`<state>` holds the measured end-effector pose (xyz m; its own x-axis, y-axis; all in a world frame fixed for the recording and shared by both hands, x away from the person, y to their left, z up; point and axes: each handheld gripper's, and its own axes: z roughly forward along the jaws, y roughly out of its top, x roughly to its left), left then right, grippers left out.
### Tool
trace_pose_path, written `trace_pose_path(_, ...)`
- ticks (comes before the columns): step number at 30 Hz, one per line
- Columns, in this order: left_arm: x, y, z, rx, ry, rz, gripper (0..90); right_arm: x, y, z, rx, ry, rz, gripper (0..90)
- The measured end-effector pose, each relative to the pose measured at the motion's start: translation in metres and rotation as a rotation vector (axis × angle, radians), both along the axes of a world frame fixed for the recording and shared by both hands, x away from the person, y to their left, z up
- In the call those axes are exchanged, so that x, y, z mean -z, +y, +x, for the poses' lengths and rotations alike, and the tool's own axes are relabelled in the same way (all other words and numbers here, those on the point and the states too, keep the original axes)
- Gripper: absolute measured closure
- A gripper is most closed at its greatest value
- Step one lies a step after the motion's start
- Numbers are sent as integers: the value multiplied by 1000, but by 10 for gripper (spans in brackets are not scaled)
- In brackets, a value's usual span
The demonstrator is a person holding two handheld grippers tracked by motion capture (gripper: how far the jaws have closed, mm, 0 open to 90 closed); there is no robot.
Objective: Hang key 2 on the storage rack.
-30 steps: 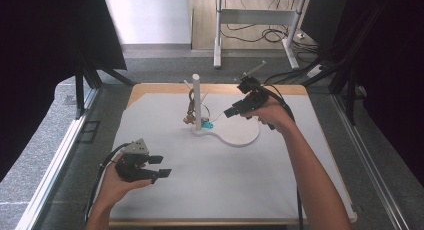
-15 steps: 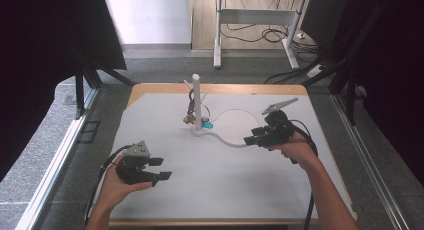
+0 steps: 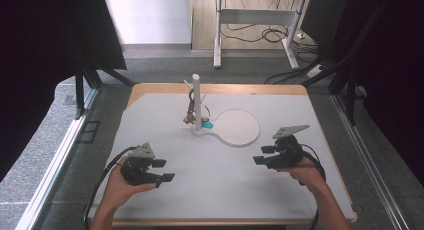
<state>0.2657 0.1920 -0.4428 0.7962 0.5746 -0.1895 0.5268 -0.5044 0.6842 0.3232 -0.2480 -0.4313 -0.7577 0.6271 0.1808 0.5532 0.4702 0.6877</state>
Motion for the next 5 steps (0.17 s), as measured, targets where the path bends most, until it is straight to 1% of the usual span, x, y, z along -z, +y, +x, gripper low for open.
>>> trace_pose_path(1,0,0,0,0,-1,0,391,0,0,0,4,-4,4,433)
trace_pose_path(3,0,1,1,-1,-4,-2,386,2,0,-2,15,-29,10,426)
trace_pose_path(5,0,1,2,-6,-5,-7,385,9,-1,-7,32,-45,14,415)
